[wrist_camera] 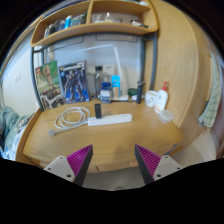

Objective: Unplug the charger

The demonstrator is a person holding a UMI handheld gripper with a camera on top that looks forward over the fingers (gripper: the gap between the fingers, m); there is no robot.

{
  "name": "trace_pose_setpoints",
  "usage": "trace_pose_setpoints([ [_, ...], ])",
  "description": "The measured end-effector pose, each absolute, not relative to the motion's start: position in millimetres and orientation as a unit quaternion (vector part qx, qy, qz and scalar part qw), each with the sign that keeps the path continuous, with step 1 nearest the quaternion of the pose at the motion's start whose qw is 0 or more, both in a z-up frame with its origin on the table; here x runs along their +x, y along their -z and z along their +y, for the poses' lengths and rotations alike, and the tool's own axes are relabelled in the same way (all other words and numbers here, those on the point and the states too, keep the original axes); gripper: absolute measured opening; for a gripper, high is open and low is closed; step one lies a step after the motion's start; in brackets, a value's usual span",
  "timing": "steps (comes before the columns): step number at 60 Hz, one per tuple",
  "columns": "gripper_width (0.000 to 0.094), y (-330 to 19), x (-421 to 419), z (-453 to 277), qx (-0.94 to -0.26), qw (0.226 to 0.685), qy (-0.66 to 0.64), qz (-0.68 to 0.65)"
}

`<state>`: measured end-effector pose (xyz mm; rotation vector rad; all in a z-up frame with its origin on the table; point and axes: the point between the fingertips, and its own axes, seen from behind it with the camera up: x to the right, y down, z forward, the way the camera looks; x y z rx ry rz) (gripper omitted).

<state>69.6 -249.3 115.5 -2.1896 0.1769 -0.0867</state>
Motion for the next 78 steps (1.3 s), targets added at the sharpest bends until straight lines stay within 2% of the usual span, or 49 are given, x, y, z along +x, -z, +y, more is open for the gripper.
trace_pose_setpoints([
  [5,0.0865,-80,55,-220,-0.899,0.435,0.017,0.044],
  [11,0.0861,-57,43,-181,-0.906,0.423,0.002,0.018],
  [25,0.0861,-41,29,-66,-0.892,0.451,-0.010,-0.021],
  [34,0.0793,-37,30,0,-0.874,0.486,-0.012,-0.026],
  [35,0.0774,-35,30,5,-0.873,0.487,-0.010,-0.028],
  [43,0.0223,-25,32,30,-0.872,0.488,0.000,-0.040],
  [45,0.0251,-24,30,31,-0.873,0.486,-0.007,-0.031],
  [46,0.0187,-24,32,30,-0.874,0.485,-0.009,-0.023],
  [48,0.0167,-25,34,31,-0.875,0.484,-0.017,-0.007],
  [49,0.0128,-25,35,31,-0.874,0.485,-0.018,-0.003],
  [53,0.0151,-24,36,31,-0.876,0.482,-0.015,0.004],
  [59,0.0110,-26,37,33,-0.890,0.456,-0.014,0.013],
  [62,0.0106,-60,40,43,-0.878,0.476,-0.022,0.034],
  [66,0.0105,-161,55,77,-0.833,0.551,-0.008,0.044],
  [70,0.0106,-253,75,90,-0.796,0.603,-0.007,0.052],
  [74,0.0104,-295,110,80,-0.791,0.610,0.030,0.045],
  [78,0.0104,-306,145,75,-0.800,0.596,0.054,0.045],
])
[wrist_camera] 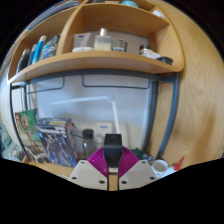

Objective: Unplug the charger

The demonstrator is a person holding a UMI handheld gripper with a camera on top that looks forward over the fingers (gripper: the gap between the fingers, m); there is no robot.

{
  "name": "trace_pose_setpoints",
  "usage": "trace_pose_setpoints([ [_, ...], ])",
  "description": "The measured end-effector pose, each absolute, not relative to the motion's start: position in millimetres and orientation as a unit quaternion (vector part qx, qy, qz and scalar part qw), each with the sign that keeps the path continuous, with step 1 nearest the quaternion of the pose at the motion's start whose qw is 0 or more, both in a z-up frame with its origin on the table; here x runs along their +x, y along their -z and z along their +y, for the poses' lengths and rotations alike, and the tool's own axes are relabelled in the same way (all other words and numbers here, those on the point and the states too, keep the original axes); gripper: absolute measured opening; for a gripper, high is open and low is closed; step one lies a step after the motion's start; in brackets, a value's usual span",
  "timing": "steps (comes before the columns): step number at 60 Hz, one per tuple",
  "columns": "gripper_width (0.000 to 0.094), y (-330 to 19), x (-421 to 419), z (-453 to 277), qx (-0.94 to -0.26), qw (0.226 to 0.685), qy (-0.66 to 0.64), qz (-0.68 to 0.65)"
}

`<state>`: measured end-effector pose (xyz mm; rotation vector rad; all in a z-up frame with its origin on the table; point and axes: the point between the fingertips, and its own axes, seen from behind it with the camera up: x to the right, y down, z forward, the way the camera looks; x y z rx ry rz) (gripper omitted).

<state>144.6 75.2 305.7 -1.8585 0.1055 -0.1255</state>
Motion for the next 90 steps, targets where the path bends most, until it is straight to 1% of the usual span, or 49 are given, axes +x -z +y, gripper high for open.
trace_pose_setpoints([
  [3,0.0105,-293,171,66,-0.819,0.567,0.069,0.045],
  [5,0.0109,-278,189,59,-0.834,0.544,0.082,0.048],
  [11,0.0110,-209,237,27,-0.882,0.454,0.109,0.059],
  [17,0.0110,-138,253,-6,-0.922,0.369,0.079,0.087],
  [23,0.0110,-81,270,-25,-0.940,0.322,0.079,0.085],
  [25,0.0111,-66,274,-31,-0.945,0.305,0.077,0.085],
  [26,0.0110,-64,274,-33,-0.949,0.294,0.075,0.086],
  [28,0.0111,-48,277,-38,-0.951,0.288,0.066,0.087],
  [34,0.0110,-18,285,-44,-0.960,0.261,0.056,0.079],
  [43,0.0121,9,289,-50,-0.970,0.230,0.027,0.078],
  [48,0.0166,16,289,-52,-0.972,0.221,0.016,0.074],
  [56,0.0218,17,289,-43,-0.970,0.233,-0.001,0.068],
  [59,0.0256,17,291,-39,-0.969,0.238,0.003,0.062],
  [64,0.0258,16,289,-33,-0.968,0.246,0.001,0.055],
  [65,0.0271,15,289,-32,-0.967,0.249,0.001,0.054],
  [67,0.0338,12,288,-28,-0.966,0.254,0.000,0.054],
  [70,0.0412,4,286,-24,-0.963,0.263,0.000,0.054],
  [73,0.0531,-12,284,-19,-0.959,0.279,0.001,0.058],
  [75,0.0593,-26,282,-16,-0.954,0.294,0.000,0.059],
  [76,0.0651,-34,281,-14,-0.951,0.302,0.000,0.060],
  [77,0.0671,-41,280,-12,-0.949,0.311,0.000,0.060],
  [78,0.0715,-49,278,-12,-0.946,0.319,0.000,0.060],
  [82,0.0746,-86,267,-12,-0.934,0.353,-0.004,0.062],
  [90,0.0758,-165,229,-28,-0.900,0.432,-0.021,0.059],
])
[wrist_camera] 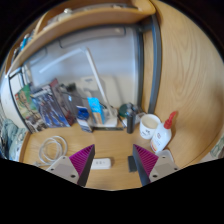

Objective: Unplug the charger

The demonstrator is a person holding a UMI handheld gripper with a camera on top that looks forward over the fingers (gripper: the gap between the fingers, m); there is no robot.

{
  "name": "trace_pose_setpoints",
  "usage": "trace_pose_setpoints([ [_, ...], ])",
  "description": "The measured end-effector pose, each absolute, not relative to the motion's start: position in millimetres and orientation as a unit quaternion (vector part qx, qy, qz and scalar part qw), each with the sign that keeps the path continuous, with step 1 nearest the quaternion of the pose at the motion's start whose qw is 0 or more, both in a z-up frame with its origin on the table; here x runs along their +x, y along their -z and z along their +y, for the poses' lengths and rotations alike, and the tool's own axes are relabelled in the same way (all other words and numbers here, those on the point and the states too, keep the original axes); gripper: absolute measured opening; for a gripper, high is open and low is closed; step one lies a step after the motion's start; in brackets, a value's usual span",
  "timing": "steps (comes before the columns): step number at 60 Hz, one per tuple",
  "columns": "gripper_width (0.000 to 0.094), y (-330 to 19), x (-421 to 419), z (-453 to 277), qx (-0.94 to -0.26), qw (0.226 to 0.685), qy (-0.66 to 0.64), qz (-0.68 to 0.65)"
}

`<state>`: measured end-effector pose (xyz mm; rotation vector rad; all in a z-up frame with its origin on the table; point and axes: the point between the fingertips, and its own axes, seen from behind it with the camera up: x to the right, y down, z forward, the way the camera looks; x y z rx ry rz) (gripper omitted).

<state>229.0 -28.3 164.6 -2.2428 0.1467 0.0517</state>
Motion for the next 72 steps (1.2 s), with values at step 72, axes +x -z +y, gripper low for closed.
trace_pose_setpoints([
  [72,0.0832,-217,-89,-296,-0.857,0.498,-0.086,-0.101],
])
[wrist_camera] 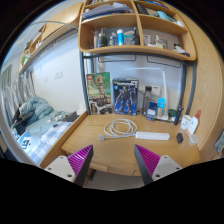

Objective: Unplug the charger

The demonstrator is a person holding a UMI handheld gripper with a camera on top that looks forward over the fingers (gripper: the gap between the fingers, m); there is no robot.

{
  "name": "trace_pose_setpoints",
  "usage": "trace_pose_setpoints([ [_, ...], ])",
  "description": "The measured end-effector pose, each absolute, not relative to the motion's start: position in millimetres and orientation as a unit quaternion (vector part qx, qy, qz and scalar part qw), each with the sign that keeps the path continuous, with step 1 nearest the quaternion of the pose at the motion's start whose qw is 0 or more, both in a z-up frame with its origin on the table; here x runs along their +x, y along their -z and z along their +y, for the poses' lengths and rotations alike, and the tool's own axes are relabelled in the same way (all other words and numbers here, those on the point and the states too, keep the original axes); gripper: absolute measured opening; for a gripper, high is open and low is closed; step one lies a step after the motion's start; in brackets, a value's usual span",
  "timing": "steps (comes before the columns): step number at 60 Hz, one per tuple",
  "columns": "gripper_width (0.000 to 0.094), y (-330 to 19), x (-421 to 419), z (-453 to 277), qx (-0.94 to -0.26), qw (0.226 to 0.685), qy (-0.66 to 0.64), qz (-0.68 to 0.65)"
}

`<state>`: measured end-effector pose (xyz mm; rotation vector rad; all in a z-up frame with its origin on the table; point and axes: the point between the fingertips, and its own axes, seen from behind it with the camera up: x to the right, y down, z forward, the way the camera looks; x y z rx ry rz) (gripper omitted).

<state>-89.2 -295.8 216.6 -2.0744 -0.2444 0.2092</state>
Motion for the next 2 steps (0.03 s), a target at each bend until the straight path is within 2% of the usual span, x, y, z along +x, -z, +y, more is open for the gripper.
trace_pose_setpoints([
  [2,0.0833,-217.7,-88.3,-295.5,-0.856,0.499,-0.085,-0.101],
])
